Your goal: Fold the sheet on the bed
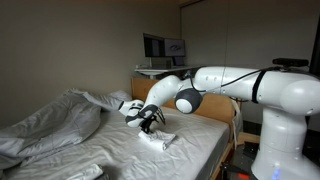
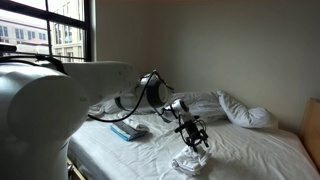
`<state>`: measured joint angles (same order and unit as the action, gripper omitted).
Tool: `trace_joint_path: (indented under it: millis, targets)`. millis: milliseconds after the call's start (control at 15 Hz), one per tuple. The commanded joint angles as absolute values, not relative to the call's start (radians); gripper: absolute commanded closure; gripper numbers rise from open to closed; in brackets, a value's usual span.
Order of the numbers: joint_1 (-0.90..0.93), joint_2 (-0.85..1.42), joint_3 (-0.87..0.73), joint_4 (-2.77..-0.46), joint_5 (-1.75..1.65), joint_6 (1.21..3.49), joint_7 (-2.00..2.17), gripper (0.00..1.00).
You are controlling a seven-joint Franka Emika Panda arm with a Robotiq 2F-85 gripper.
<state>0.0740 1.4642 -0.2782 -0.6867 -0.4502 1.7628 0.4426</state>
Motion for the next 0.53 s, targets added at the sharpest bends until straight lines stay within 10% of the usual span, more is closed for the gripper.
trace_joint_path:
  millis: [0,467]
  targets:
    - [0.113,1.437,-0.268,-0.728,-0.477,1.844,0.399,0.0]
    - [0.22,1.424,-0.231,-0.794,-0.458,1.815,0.405,0.0]
